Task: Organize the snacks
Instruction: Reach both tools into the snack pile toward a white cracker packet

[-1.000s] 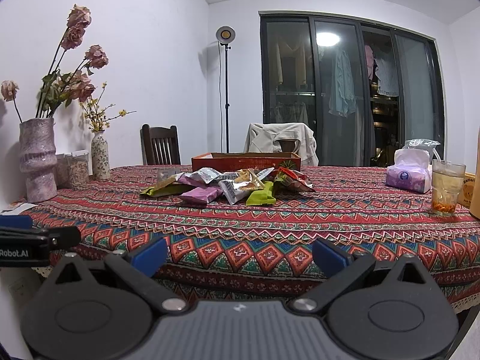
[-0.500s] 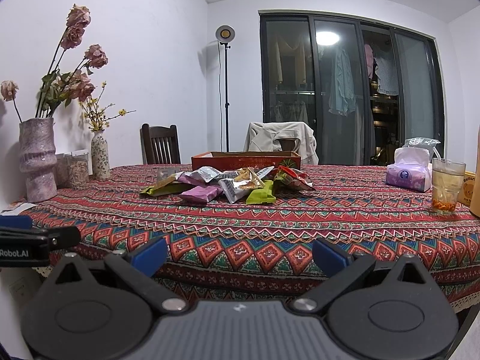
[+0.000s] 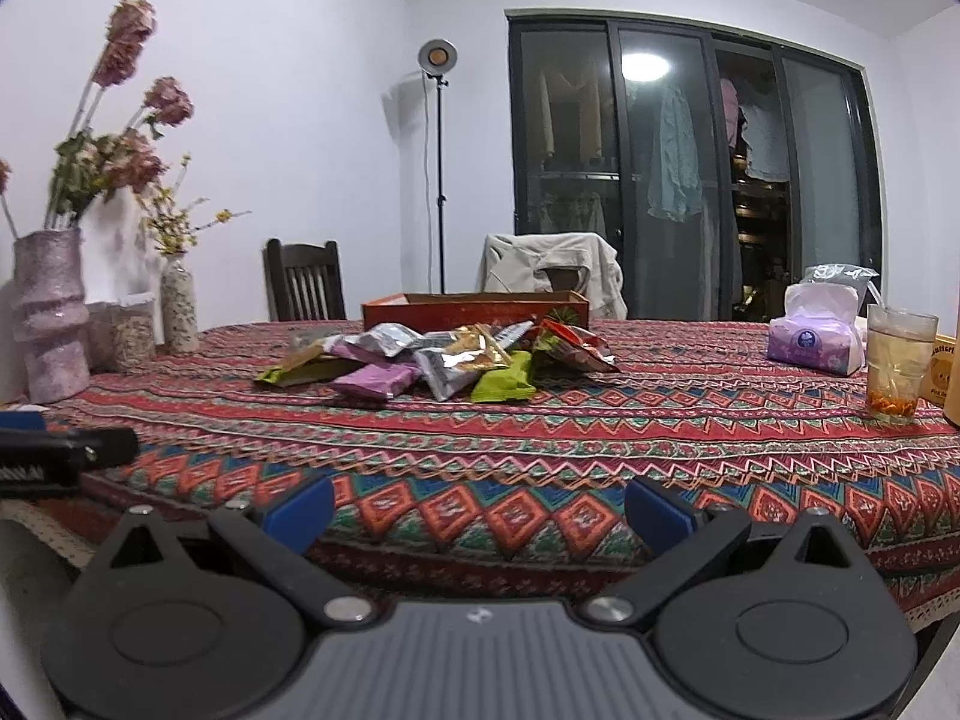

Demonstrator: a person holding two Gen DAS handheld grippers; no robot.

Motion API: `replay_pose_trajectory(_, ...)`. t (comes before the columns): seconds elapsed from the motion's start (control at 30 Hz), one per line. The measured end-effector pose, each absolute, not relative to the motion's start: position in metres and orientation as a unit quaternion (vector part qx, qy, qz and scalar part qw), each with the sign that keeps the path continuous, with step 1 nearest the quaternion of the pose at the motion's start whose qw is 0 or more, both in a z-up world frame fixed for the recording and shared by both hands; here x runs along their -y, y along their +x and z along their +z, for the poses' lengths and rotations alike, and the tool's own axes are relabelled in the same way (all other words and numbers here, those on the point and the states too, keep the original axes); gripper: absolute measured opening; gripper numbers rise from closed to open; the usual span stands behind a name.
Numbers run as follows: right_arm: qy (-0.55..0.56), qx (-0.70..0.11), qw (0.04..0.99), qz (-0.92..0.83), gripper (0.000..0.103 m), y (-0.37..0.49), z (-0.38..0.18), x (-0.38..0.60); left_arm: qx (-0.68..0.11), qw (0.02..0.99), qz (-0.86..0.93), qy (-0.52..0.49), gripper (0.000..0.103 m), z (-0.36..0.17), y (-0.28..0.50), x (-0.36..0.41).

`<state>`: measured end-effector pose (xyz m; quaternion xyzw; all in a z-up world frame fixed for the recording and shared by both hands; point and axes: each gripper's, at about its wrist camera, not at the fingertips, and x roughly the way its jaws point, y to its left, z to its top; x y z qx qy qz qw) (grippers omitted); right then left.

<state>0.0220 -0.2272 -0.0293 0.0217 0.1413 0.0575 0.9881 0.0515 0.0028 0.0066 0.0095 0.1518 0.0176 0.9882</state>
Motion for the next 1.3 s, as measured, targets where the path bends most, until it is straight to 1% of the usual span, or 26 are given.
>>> replay_pose_trajectory(0.47, 0.013, -0.149, 0.987, 0.056, 0.103, 0.123, 0.002, 0.232, -0.193, 0.981, -0.03, -0.017, 0.103, 0.029, 0.179, -0.004)
replay_pose_trajectory(0.7, -0.006, -0.171, 0.983, 0.069, 0.102, 0.178, 0.011, 0.215, -0.221, 0.974, -0.023, -0.035, 0.103, 0.032, 0.248, -0.021)
replay_pose_trajectory(0.77, -0.018, -0.178, 0.981, 0.075, 0.099, 0.197, 0.013, 0.207, -0.234, 0.97, -0.027, -0.054, 0.102, 0.032, 0.27, -0.03)
replay_pose_trajectory(0.83, -0.03, -0.188, 0.978, 0.082, 0.093, 0.218, 0.013, 0.198, -0.244, 0.967, -0.029, -0.069, 0.101, 0.031, 0.29, -0.038)
replay_pose_trajectory(0.9, -0.038, -0.196, 0.976, 0.085, 0.092, 0.239, 0.012, 0.19, -0.253, 0.964, -0.027, -0.079, 0.101, 0.028, 0.31, -0.044)
replay_pose_trajectory(1.0, -0.054, -0.206, 0.974, 0.08, 0.09, 0.27, 0.01, 0.179, -0.265, 0.959, -0.031, -0.092, 0.096, 0.023, 0.336, -0.052)
replay_pose_trajectory(1.07, -0.063, -0.214, 0.972, 0.078, 0.088, 0.288, 0.008, 0.173, -0.272, 0.957, -0.038, -0.089, 0.087, 0.02, 0.349, -0.053)
replay_pose_trajectory(1.13, -0.072, -0.224, 0.969, 0.078, 0.088, 0.306, 0.003, 0.169, -0.285, 0.953, -0.045, -0.094, 0.075, 0.016, 0.36, -0.054)
replay_pose_trajectory(1.2, -0.081, -0.232, 0.966, 0.08, 0.088, 0.32, -0.001, 0.165, -0.294, 0.948, -0.056, -0.104, 0.071, 0.013, 0.368, -0.056)
replay_pose_trajectory(1.23, -0.084, -0.236, 0.965, 0.08, 0.086, 0.326, -0.003, 0.164, -0.289, 0.951, -0.053, -0.097, 0.065, 0.013, 0.368, -0.054)
replay_pose_trajectory(1.3, -0.084, -0.249, 0.961, 0.086, 0.08, 0.337, -0.008, 0.163, -0.292, 0.95, -0.06, -0.089, 0.06, 0.013, 0.369, -0.051)
